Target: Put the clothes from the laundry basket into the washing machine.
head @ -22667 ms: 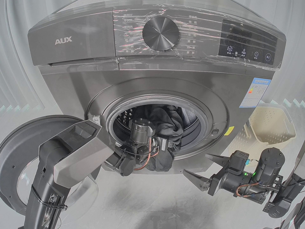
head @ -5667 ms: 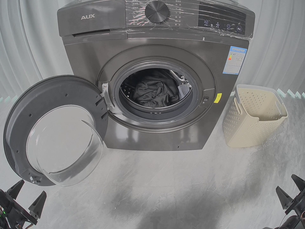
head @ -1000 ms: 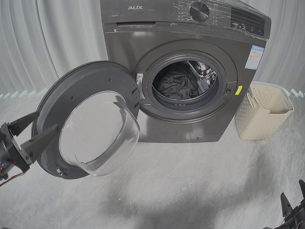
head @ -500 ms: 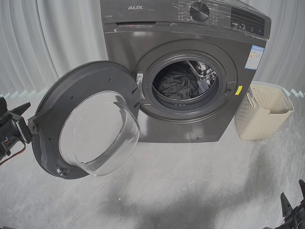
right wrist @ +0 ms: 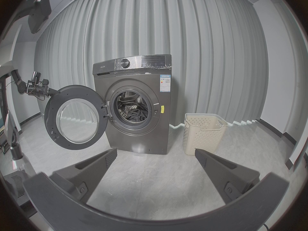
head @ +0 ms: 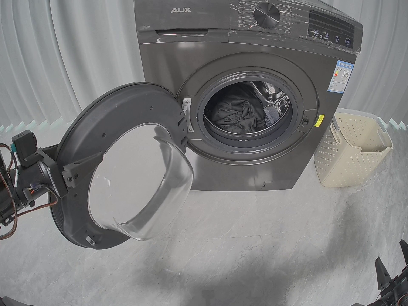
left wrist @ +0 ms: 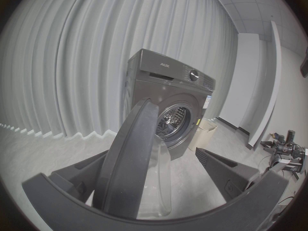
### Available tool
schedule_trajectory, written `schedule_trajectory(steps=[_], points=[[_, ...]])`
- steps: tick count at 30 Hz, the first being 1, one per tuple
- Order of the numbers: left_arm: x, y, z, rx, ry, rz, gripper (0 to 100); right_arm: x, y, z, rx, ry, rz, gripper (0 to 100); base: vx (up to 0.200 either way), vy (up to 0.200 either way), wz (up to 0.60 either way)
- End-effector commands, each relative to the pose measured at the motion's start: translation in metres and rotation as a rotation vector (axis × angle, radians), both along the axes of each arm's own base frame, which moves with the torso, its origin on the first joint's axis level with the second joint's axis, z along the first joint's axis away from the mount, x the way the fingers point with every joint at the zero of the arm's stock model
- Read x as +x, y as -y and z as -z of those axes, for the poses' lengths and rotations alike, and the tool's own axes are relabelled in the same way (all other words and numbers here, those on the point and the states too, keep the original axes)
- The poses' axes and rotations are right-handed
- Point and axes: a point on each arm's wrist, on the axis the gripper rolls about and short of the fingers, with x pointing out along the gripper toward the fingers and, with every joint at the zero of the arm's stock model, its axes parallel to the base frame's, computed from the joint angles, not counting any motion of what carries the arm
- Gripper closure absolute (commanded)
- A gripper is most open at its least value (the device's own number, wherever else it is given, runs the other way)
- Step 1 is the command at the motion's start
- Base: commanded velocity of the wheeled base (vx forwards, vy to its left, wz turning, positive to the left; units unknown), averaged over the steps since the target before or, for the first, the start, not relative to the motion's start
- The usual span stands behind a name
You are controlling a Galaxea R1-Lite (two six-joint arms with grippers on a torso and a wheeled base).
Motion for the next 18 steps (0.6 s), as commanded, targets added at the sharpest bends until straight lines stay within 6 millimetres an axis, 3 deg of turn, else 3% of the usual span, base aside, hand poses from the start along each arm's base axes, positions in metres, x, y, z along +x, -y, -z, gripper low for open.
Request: schedule_trajectory(steps=[1,10,18], points=[[-0.016,0.014,-0.003,-0.017,0.021,0.1,0,0.0,0.0,0.005,0.0,-0.001,0.0,0,0.0,0.0,0.0],[-0.041,0.033,-0.011,-0.127,0.011,0.256,0,0.0,0.0,0.005,0.0,-0.001,0.0,0,0.0,0.0,0.0],[-0.04,0.029,-0.007,-0.12,0.007,0.177,0,0.0,0.0,0.005,0.0,-0.001,0.0,0,0.0,0.0,0.0]])
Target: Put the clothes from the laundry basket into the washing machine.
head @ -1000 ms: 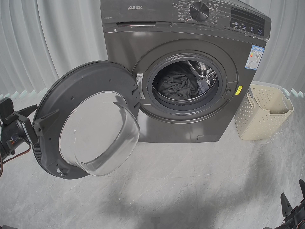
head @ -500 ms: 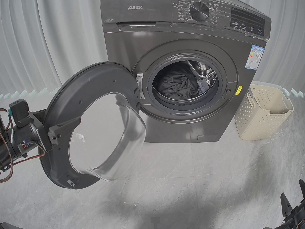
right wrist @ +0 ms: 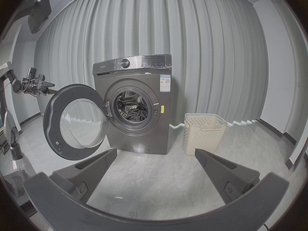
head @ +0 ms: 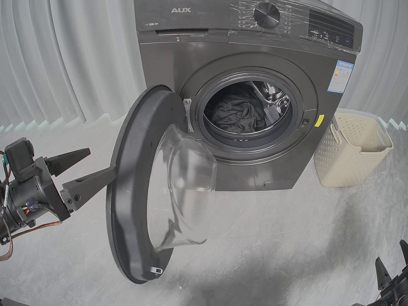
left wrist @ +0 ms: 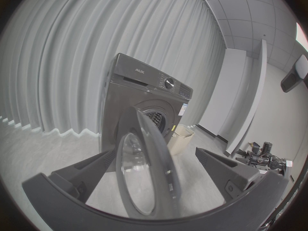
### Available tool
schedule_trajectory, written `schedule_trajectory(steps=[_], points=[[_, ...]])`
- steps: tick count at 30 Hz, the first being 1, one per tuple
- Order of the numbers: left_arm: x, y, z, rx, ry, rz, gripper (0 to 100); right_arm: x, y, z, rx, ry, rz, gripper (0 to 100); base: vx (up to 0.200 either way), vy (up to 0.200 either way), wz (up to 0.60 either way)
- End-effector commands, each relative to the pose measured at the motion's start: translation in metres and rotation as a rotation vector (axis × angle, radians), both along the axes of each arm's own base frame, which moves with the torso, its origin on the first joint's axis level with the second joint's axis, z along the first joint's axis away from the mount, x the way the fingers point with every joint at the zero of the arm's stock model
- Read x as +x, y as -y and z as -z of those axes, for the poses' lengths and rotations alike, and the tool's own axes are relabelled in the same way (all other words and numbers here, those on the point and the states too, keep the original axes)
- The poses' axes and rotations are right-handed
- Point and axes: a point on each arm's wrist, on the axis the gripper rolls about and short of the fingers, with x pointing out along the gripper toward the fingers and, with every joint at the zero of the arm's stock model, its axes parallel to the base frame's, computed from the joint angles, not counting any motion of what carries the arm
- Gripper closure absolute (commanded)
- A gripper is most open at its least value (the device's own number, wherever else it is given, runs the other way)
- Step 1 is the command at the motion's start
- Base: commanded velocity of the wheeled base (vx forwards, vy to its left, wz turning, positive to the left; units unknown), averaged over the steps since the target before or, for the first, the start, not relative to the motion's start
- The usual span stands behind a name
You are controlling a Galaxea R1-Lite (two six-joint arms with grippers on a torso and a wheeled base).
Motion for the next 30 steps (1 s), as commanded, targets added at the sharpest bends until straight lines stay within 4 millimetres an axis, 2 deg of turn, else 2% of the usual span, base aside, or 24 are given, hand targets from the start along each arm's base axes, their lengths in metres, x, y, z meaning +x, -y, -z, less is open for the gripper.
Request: schedule_trajectory(steps=[1,9,13,16,18,21,30], points=[[-0.003,-0.004,0.0,-0.003,0.012,-0.053,0,0.0,0.0,0.005,0.0,-0.001,0.0,0,0.0,0.0,0.0],[0.001,-0.018,-0.004,-0.008,0.032,-0.211,0,0.0,0.0,0.005,0.0,-0.001,0.0,0,0.0,0.0,0.0],[0.004,-0.022,0.005,0.011,-0.004,-0.24,0,0.0,0.0,0.005,0.0,-0.001,0.0,0,0.0,0.0,0.0],[0.01,-0.019,0.016,0.049,-0.045,-0.227,0,0.0,0.0,0.005,0.0,-0.001,0.0,0,0.0,0.0,0.0],[0.022,-0.012,0.03,0.104,-0.09,-0.206,0,0.0,0.0,0.005,0.0,-0.001,0.0,0,0.0,0.0,0.0],[0.036,-0.004,0.039,0.127,-0.141,-0.183,0,0.0,0.0,0.005,0.0,-0.001,0.0,0,0.0,0.0,0.0],[0.07,0.029,0.034,0.107,-0.111,-0.1,0,0.0,0.0,0.005,0.0,-0.001,0.0,0,0.0,0.0,0.0]])
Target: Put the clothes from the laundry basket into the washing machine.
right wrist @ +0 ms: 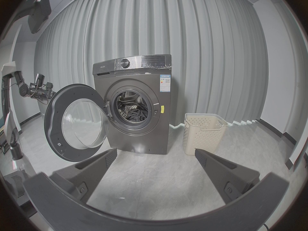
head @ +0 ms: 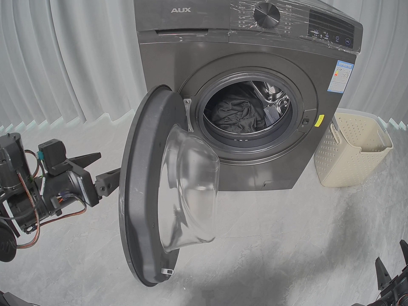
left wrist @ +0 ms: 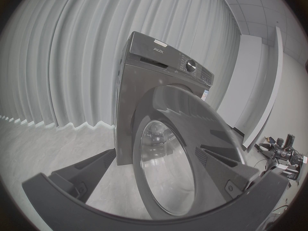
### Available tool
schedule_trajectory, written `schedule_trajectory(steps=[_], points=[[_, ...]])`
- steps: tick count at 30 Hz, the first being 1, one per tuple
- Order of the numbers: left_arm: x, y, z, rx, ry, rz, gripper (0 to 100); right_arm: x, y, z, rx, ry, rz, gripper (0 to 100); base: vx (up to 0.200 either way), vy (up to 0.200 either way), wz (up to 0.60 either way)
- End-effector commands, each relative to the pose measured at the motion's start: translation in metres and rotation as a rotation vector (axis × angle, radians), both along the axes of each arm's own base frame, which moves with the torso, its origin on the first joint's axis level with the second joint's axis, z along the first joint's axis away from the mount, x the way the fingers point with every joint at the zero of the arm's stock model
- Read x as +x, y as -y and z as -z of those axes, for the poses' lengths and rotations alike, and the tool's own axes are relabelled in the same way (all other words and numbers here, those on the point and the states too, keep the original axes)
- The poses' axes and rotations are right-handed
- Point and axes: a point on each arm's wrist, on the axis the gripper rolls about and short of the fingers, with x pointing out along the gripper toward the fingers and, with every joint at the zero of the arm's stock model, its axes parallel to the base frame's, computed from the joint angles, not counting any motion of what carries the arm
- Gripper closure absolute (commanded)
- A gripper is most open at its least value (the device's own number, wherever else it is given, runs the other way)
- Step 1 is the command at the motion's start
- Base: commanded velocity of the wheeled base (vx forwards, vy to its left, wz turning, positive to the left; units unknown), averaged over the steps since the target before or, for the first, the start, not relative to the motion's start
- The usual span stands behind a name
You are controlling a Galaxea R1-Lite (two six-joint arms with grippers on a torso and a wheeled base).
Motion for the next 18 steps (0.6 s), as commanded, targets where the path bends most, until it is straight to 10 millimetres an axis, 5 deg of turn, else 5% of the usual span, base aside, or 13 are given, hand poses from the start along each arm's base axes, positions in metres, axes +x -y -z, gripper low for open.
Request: schedule_trajectory(steps=[1,18], points=[[0.024,0.025,0.007,0.009,-0.039,0.049,0,0.0,0.0,0.005,-0.001,-0.001,0.0,0,0.0,0.0,0.0],[0.092,0.095,-0.007,-0.08,-0.014,0.082,0,0.0,0.0,0.005,-0.001,-0.001,0.0,0,0.0,0.0,0.0]])
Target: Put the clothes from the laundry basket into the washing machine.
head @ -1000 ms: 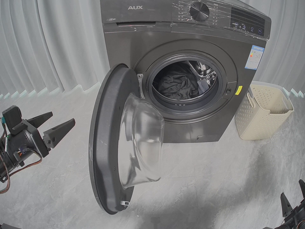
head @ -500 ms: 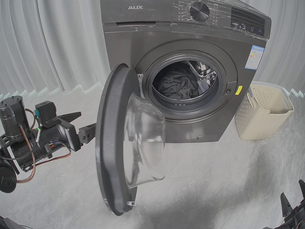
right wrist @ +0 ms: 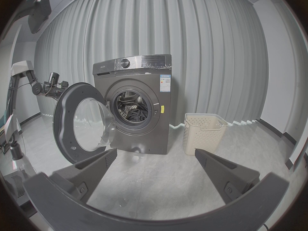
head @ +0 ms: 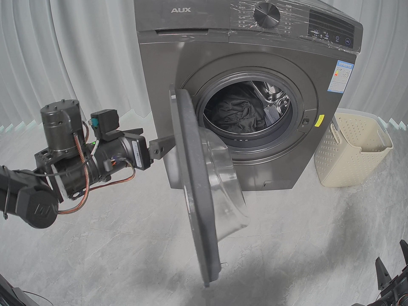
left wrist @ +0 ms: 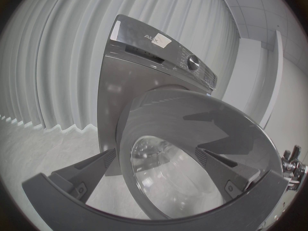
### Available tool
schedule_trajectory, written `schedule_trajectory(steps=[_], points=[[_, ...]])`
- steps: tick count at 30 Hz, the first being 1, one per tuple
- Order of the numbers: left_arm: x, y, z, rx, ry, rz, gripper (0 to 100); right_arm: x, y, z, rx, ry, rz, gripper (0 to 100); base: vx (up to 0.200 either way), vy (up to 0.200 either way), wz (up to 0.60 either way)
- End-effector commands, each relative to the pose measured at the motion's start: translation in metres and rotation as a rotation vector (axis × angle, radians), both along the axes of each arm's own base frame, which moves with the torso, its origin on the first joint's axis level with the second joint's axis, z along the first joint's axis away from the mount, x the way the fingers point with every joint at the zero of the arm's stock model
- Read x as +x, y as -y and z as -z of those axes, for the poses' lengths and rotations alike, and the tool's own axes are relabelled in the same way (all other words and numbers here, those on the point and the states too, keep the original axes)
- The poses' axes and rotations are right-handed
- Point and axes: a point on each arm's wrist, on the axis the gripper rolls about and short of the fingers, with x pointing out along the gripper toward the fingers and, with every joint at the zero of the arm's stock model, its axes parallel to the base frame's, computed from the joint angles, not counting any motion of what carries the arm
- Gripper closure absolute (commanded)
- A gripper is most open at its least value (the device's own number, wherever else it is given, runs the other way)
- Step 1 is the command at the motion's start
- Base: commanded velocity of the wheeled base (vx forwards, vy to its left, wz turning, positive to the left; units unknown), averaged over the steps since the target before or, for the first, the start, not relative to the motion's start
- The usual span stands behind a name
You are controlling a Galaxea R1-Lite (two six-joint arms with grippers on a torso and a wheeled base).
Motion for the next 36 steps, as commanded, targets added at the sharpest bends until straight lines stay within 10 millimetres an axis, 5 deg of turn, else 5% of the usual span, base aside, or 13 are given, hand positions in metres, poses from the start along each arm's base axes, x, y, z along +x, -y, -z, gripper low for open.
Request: schedule_trajectory(steps=[1,6,13,33,36], points=[[0.023,0.037,0.005,-0.05,-0.031,0.034,0,0.0,0.0,0.005,-0.001,-0.001,0.0,0,0.0,0.0,0.0],[0.038,0.044,0.015,-0.058,-0.027,-0.063,0,0.0,0.0,0.005,0.001,-0.001,0.0,0,0.0,0.0,0.0],[0.021,0.031,0.022,-0.056,-0.028,-0.086,0,0.0,0.0,0.005,-0.001,-0.001,0.0,0,0.0,0.0,0.0],[-0.177,-0.083,0.046,0.019,0.122,-0.09,0,0.0,0.0,0.005,0.01,0.0,0.008,0,0.0,0.0,0.0],[-0.201,-0.104,0.056,0.02,0.164,-0.226,0,0.0,0.0,0.005,0.002,0.002,0.003,0,0.0,0.0,0.0]])
